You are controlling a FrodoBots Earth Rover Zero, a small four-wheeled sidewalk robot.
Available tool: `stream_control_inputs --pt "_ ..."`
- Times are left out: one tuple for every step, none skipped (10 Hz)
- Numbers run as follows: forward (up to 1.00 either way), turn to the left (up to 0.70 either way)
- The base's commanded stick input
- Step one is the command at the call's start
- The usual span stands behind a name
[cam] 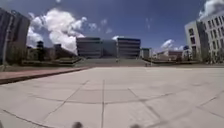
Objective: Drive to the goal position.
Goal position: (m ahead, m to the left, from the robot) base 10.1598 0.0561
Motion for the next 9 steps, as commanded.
stream_control_inputs --pt "0.70 0.00" --pt "0.70 0.00" --pt "0.70 0.00" --pt "0.70 0.00" --pt "0.70 0.00" --pt "0.70 0.00" --pt "0.70 0.00" --pt "0.70 0.00" --pt "0.70 0.00"
